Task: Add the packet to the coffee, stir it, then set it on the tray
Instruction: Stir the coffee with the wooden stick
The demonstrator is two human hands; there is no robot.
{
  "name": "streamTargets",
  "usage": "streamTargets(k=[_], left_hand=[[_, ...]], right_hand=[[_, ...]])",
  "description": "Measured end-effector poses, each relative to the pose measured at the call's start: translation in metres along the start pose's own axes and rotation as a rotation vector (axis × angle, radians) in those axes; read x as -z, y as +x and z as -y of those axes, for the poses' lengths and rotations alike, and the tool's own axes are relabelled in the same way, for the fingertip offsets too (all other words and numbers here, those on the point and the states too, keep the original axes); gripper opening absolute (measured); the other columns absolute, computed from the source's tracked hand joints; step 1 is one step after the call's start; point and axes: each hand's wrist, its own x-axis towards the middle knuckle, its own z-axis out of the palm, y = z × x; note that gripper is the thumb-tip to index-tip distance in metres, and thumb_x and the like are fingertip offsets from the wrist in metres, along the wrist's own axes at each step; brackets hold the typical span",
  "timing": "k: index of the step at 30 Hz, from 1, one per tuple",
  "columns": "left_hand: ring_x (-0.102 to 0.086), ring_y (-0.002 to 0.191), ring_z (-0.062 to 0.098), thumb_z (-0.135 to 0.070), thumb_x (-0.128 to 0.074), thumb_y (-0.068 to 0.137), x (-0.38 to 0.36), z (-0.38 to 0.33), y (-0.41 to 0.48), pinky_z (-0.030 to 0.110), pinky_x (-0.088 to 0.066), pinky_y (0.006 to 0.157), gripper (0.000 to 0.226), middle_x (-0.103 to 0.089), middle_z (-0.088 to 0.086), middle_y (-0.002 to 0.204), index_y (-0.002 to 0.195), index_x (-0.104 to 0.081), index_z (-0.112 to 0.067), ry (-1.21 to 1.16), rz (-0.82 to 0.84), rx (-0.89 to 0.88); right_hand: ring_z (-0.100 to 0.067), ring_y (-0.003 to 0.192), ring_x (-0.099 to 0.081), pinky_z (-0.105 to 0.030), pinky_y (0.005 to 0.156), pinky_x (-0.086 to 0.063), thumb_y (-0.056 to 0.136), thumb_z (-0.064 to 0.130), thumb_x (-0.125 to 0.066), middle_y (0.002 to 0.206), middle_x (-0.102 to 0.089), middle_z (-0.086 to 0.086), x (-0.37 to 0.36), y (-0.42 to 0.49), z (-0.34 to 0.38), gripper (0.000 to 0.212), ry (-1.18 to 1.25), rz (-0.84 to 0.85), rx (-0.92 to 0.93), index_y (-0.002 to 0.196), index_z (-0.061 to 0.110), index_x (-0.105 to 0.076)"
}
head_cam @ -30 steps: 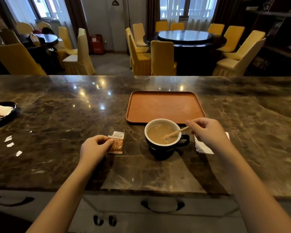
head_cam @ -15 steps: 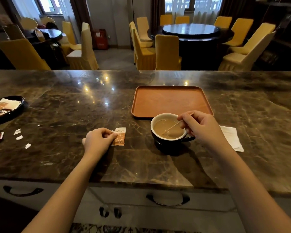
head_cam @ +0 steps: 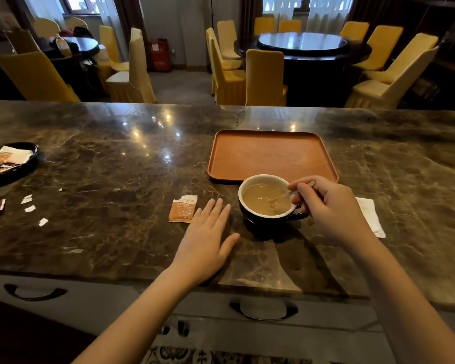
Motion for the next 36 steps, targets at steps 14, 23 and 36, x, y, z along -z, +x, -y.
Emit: streamTargets(k=[14,23,36], left_hand=[[0.017,0.137,0.007,-0.063,-0.007,0.085,-0.010,0.006,0.005,0.029,0.013,0.110,0.070,0.009,-0.004,0.153,0.143,0.003,-0.024,0.149,0.105,0.012],[0.017,0.137,0.007,-0.064,-0.005,0.084,-0.011,0.006,0.004,0.028,0.014,0.109,0.071,0.012,-0.007,0.150,0.143,0.004,-0.025,0.133,0.074,0.014],[0.016,0.138,0.007,-0.065,-0.004,0.084,-0.011,0.006,0.003,0.028,0.015,0.109,0.069,0.012,-0.007,0.150,0.141,0.006,-0.027,0.129,0.072,0.007]], right_hand=[[-0.004,0.061,-0.062,-0.008,0.050,-0.046,0.090,0.021,-0.051,0.065,-0.066,0.008,0.005,-0.005,-0.008,0.017,0.056,0.034,-0.006,0.081,0.028,-0.063],[-0.003,0.065,-0.061,-0.011,0.057,-0.049,0.092,0.017,-0.049,0.070,-0.065,0.006,-0.001,0.001,-0.015,0.016,-0.053,-0.157,0.028,0.085,0.018,-0.064],[-0.007,0.062,-0.063,-0.014,0.053,-0.050,0.090,0.022,-0.050,0.068,-0.067,0.007,-0.002,-0.011,-0.007,0.017,0.077,-0.031,-0.041,0.082,0.024,-0.065]])
